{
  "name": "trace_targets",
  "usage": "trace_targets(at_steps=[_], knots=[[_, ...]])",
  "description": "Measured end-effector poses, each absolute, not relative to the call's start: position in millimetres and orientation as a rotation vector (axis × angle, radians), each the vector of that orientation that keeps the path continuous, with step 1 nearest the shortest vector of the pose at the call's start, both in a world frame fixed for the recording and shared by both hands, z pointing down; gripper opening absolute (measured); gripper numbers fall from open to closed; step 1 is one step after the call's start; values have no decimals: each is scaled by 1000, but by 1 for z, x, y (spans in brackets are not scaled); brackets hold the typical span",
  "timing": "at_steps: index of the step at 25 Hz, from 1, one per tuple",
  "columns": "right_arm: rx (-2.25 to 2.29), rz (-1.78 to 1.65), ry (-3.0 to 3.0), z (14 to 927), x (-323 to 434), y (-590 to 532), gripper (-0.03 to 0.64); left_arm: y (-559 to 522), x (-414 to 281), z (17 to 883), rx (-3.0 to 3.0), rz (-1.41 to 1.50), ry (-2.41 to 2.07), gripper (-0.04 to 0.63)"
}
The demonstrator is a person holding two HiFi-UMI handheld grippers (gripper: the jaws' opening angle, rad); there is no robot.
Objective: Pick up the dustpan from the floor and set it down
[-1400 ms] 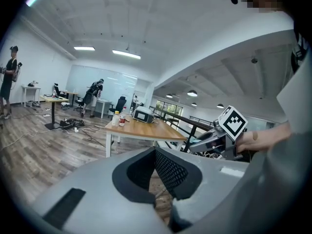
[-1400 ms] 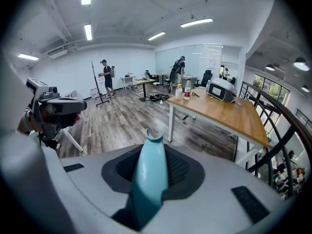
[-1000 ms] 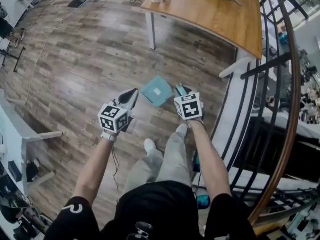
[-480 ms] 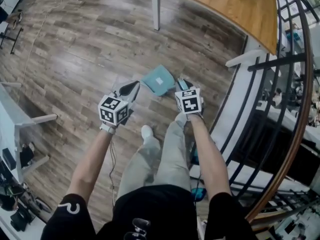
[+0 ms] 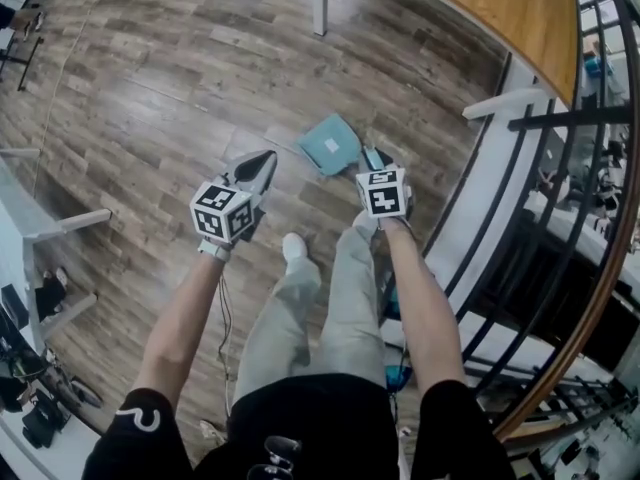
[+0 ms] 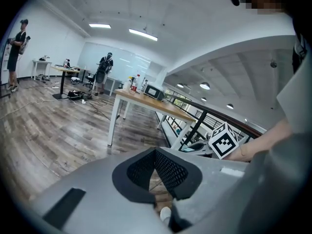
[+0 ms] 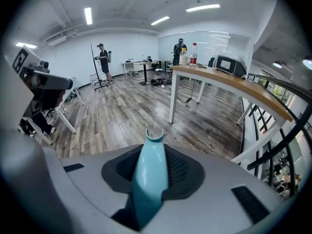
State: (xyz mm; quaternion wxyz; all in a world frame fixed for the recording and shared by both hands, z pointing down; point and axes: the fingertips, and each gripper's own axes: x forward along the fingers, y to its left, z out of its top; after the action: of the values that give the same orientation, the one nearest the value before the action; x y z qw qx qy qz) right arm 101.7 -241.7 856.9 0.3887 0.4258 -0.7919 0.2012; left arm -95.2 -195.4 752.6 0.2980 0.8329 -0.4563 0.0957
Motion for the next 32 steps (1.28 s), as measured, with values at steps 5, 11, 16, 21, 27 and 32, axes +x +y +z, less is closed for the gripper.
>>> trace_targets(at_steps=[5, 11, 16, 21, 27, 32], knots=[[1087, 497, -2003, 875, 111, -240, 91, -196, -96, 764, 2192, 243, -1229, -7], [1081, 463, -1994, 896, 121, -231, 91, -192, -97, 776, 2175, 249, -1233, -6], [1077, 446, -1960, 904, 131, -222, 94, -190, -99, 779, 2162, 253, -1240, -6], [1065, 462, -1918, 909, 139, -212, 111, -188, -101, 779, 2151, 248, -1242, -6], [1094, 450, -1952, 888, 133, -217, 123, -188, -106, 771, 2155, 243, -1249, -6], [1130, 447, -1979, 856, 137, -226, 122, -194, -110, 748, 2171, 229, -1268, -6]])
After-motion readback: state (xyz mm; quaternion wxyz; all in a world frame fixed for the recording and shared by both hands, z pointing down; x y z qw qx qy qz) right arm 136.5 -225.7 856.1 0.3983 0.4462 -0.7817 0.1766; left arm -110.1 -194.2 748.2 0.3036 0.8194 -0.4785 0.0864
